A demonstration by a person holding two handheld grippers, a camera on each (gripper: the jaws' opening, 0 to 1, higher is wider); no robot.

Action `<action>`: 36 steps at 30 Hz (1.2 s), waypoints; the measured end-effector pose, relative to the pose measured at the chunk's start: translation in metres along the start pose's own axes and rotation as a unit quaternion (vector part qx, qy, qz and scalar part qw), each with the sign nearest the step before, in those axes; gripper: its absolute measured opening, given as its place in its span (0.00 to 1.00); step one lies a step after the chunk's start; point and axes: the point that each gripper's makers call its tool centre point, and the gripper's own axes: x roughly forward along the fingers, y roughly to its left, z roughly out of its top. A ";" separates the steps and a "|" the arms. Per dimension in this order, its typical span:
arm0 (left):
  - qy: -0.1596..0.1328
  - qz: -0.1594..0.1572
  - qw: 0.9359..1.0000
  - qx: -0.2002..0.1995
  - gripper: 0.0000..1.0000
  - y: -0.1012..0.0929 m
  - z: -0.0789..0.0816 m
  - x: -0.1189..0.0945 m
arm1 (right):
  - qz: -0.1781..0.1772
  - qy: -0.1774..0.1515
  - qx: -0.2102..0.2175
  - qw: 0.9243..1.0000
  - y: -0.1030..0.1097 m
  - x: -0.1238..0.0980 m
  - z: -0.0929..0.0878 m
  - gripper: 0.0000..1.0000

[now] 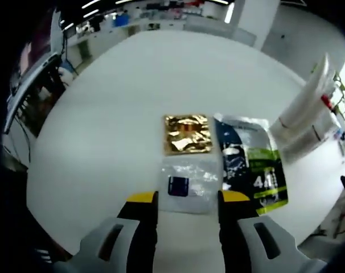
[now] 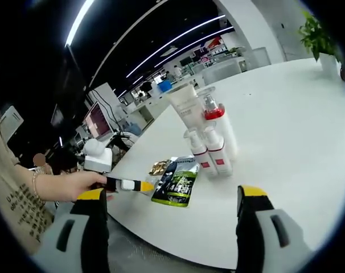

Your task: Arrange the skincare products in the storage area until every visible bottle or jar stands upright without overlapping.

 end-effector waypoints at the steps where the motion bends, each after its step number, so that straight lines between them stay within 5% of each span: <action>1: 0.000 -0.001 1.000 0.000 0.41 -0.001 0.000 0.000 | 0.000 0.001 -0.001 1.000 0.000 0.000 0.000 0.95; 19: -0.004 -0.006 1.000 0.024 0.47 0.000 0.000 -0.008 | 0.001 -0.002 -0.002 1.000 0.000 0.000 0.001 0.95; 28: -0.024 -0.034 0.992 0.117 0.66 -0.007 0.004 -0.021 | 0.000 -0.002 -0.007 1.000 0.001 0.000 0.001 0.95; 31: -0.058 -0.066 0.987 0.132 0.76 -0.017 0.011 -0.026 | 0.000 -0.002 -0.010 1.000 0.001 0.000 0.001 0.95; 36: -0.074 -0.086 0.980 0.163 0.85 -0.020 0.013 -0.038 | 0.001 -0.004 -0.013 1.000 0.002 -0.001 0.002 0.95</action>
